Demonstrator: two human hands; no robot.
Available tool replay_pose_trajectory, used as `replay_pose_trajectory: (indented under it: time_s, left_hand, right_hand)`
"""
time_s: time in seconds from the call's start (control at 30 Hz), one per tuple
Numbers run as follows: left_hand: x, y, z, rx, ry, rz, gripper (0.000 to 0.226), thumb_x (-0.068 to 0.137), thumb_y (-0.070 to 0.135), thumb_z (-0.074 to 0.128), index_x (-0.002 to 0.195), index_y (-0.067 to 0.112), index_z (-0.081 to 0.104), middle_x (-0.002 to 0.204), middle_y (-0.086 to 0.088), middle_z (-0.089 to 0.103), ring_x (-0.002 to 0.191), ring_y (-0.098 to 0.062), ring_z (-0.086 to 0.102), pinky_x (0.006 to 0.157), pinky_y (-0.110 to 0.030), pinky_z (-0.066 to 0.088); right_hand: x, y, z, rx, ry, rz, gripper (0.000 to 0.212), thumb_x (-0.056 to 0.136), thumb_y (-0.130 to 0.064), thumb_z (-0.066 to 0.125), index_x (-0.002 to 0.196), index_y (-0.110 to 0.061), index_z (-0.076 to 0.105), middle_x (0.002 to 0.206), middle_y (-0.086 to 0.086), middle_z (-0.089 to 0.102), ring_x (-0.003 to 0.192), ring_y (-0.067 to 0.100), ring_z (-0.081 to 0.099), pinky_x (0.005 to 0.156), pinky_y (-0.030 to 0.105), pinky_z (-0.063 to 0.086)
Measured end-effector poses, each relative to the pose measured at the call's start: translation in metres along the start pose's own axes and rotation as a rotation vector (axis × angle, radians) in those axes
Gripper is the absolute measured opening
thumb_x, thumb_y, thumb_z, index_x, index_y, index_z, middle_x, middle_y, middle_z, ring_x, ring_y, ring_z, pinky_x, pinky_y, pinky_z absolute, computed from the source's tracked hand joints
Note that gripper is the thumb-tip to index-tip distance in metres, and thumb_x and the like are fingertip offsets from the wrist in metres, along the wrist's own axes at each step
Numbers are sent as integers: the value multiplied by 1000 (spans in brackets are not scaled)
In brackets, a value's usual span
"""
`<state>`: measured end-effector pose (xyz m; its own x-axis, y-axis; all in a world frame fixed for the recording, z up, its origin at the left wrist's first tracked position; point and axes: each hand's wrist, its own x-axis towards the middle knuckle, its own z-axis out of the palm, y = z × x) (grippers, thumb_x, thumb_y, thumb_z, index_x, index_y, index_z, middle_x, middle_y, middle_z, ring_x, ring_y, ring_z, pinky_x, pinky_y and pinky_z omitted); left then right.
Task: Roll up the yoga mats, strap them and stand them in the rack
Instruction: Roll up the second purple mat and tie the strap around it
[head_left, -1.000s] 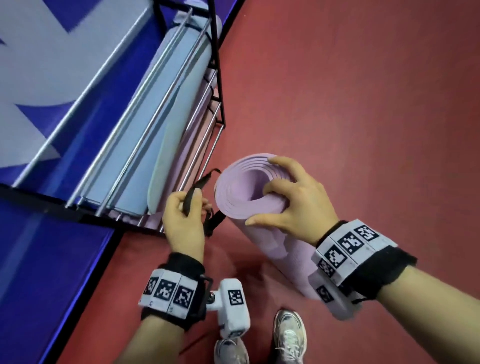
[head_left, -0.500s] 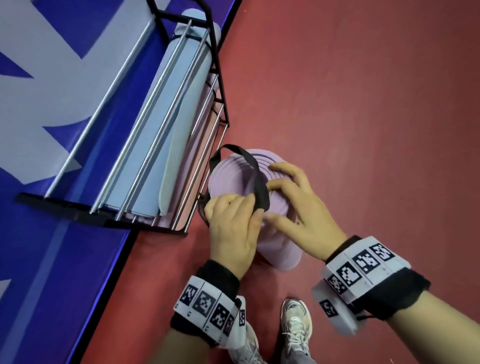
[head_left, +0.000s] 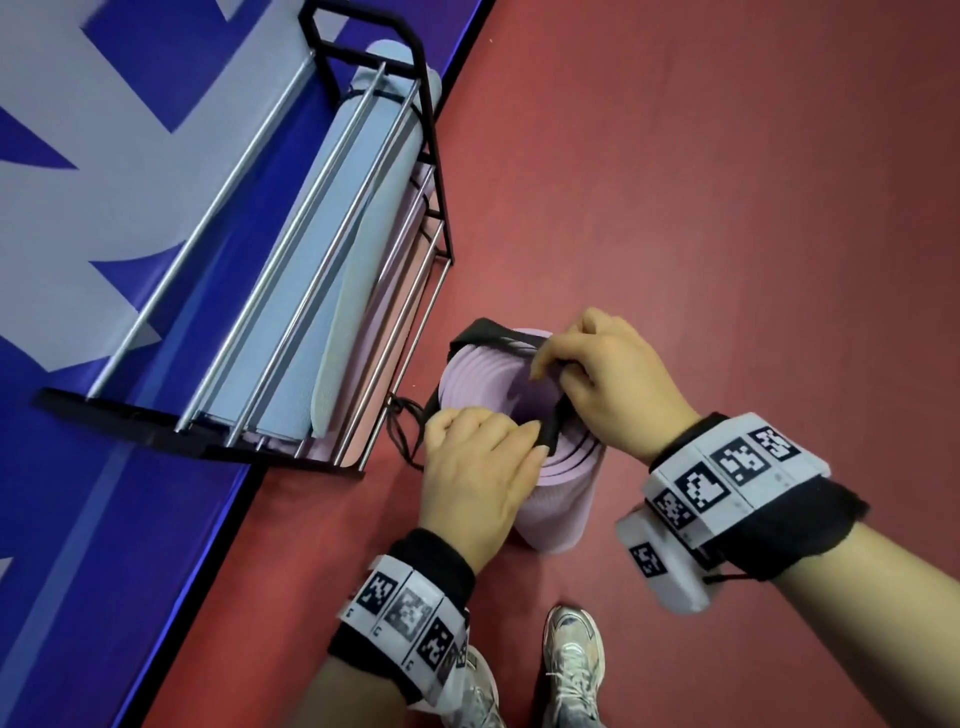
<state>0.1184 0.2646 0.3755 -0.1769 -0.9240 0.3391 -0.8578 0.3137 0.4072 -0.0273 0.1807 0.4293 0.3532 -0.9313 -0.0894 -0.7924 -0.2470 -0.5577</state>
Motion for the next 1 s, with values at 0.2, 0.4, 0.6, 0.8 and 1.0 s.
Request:
replay_pose_trajectory:
  time_s: [0.2, 0.4, 0.6, 0.8, 1.0]
  left_hand:
    - [2, -5, -3, 1, -52, 27, 40, 96, 36, 35, 80, 17, 66, 70, 7, 57, 79, -12, 44, 86, -29, 26]
    - [1, -18, -6, -23, -59, 28, 49, 100, 38, 26, 76, 19, 64, 69, 6, 57, 78, -13, 43, 83, -29, 27]
    - [7, -68, -14, 4, -6, -132, 35, 93, 28, 35, 75, 15, 62, 65, -3, 58, 73, -17, 39, 67, -33, 22]
    - [23, -41, -11, 12, -98, -2, 39, 94, 30, 33, 70, 15, 59, 63, -1, 53, 69, -25, 52, 70, -35, 24]
    - [22, -22, -4, -7, -86, 37, 43, 99, 36, 28, 89, 12, 62, 69, -3, 58, 74, -26, 52, 69, -37, 27]
  right_hand:
    - [21, -1, -14, -142, -71, 140, 39, 86, -5, 48, 124, -6, 58, 114, 18, 57, 109, 34, 51, 87, 35, 36]
    - [38, 23, -22, 144, -320, 547, 35, 90, 2, 38, 110, 1, 67, 72, 12, 65, 64, 24, 53, 56, 24, 47]
    - [-16, 64, 0, -105, -408, 465, 41, 82, 7, 42, 87, -21, 71, 103, 10, 67, 101, 29, 60, 74, 22, 40]
    - [13, 7, -11, 349, 101, -58, 21, 92, -13, 57, 110, -16, 67, 112, -7, 57, 105, 9, 53, 86, 17, 40]
    - [40, -15, -9, -98, -251, 104, 54, 82, -53, 62, 123, -19, 53, 113, 1, 66, 113, 27, 50, 96, 40, 40]
